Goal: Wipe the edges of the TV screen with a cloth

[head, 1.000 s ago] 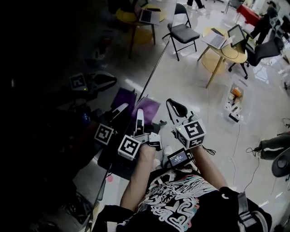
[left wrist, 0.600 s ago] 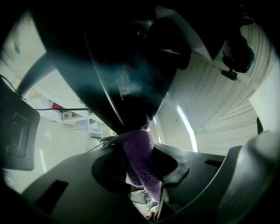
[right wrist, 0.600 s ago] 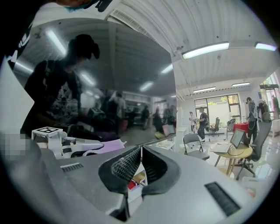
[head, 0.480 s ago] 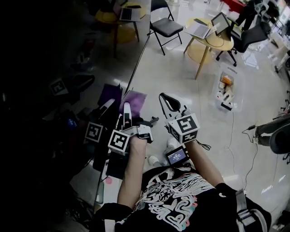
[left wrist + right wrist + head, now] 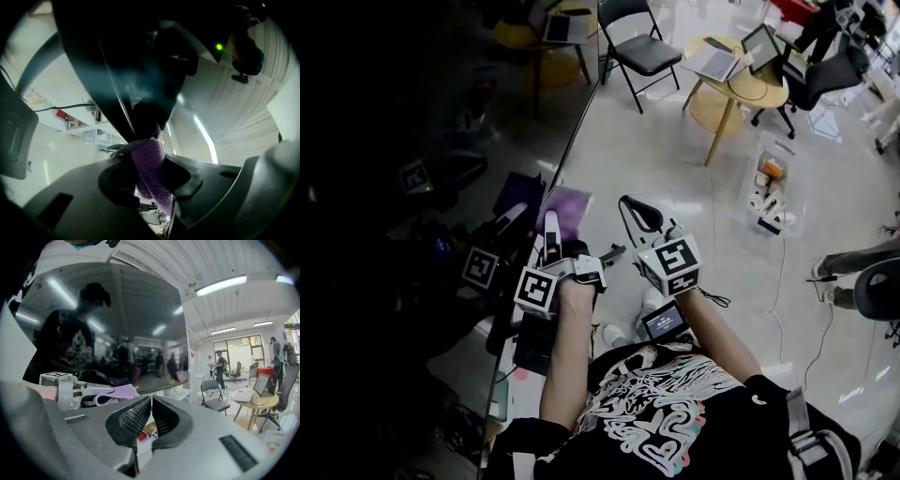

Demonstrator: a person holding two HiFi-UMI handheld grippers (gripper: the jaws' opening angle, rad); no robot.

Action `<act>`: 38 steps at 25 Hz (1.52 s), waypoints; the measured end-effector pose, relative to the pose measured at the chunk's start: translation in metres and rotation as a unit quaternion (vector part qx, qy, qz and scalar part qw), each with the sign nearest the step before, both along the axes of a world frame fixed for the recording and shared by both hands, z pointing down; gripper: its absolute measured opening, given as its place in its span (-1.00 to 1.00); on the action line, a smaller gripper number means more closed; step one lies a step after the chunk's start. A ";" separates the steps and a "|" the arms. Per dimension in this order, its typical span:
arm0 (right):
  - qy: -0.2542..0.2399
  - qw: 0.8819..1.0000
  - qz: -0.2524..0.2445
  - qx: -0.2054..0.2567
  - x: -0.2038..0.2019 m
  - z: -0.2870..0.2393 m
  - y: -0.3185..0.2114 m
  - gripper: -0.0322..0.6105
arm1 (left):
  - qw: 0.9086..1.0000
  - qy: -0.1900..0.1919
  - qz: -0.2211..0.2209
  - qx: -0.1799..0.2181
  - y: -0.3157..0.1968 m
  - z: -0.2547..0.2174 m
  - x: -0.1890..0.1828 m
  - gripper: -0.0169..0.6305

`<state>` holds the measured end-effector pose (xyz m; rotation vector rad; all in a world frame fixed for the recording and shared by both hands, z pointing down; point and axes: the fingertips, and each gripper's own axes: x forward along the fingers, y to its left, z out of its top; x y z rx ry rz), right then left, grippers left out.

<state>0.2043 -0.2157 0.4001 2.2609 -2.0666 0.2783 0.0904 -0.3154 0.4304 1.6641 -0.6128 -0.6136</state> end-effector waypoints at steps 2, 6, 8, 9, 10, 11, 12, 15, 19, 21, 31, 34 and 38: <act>-0.001 1.000 -0.004 0.001 0.004 0.005 -0.001 -0.80 | 1.000 0.000 -0.003 0.002 -0.001 0.004 0.003 -0.52; 0.000 1.000 -0.009 0.003 0.006 0.011 -0.002 -0.80 | 1.000 0.000 -0.010 0.007 -0.002 0.009 0.002 -0.52; 0.000 1.000 -0.012 0.003 0.008 0.013 -0.003 -0.80 | 1.000 -0.002 -0.013 0.007 -0.002 0.009 0.001 -0.52; 0.000 1.000 -0.013 0.003 0.009 0.013 -0.004 -0.80 | 1.000 -0.002 -0.014 0.007 -0.002 0.009 0.001 -0.52; 0.000 1.000 -0.015 0.003 0.010 0.014 -0.004 -0.80 | 1.000 -0.001 -0.016 0.007 -0.003 0.010 0.001 -0.52; 0.001 1.000 -0.016 0.003 0.012 0.015 -0.005 -0.79 | 1.000 -0.001 -0.018 0.007 -0.003 0.011 0.001 -0.52; 0.002 1.000 -0.018 0.004 0.013 0.015 -0.006 -0.80 | 1.000 0.000 -0.021 0.007 -0.003 0.012 0.000 -0.52; 0.005 1.000 -0.025 0.005 0.015 0.018 -0.009 -0.80 | 1.000 -0.007 -0.028 0.010 -0.006 0.017 -0.002 -0.52; 0.008 0.999 -0.035 0.005 0.017 0.023 -0.008 -0.80 | 0.999 0.000 -0.041 0.011 -0.007 0.022 -0.004 -0.52; 0.010 0.999 -0.042 0.003 0.020 0.026 -0.007 -0.80 | 0.999 -0.002 -0.047 0.012 -0.008 0.024 -0.002 -0.52; 0.003 0.999 -0.039 -0.004 0.078 0.027 -0.024 -0.80 | 0.998 0.003 -0.062 0.007 -0.038 0.024 0.044 -0.52; 0.003 0.999 -0.036 -0.004 0.085 0.028 -0.026 -0.79 | 0.998 -0.007 -0.057 0.009 -0.042 0.027 0.051 -0.52; 0.001 0.999 -0.032 -0.012 0.115 0.042 -0.045 -0.79 | 0.999 0.003 -0.051 -0.006 -0.062 0.038 0.088 -0.52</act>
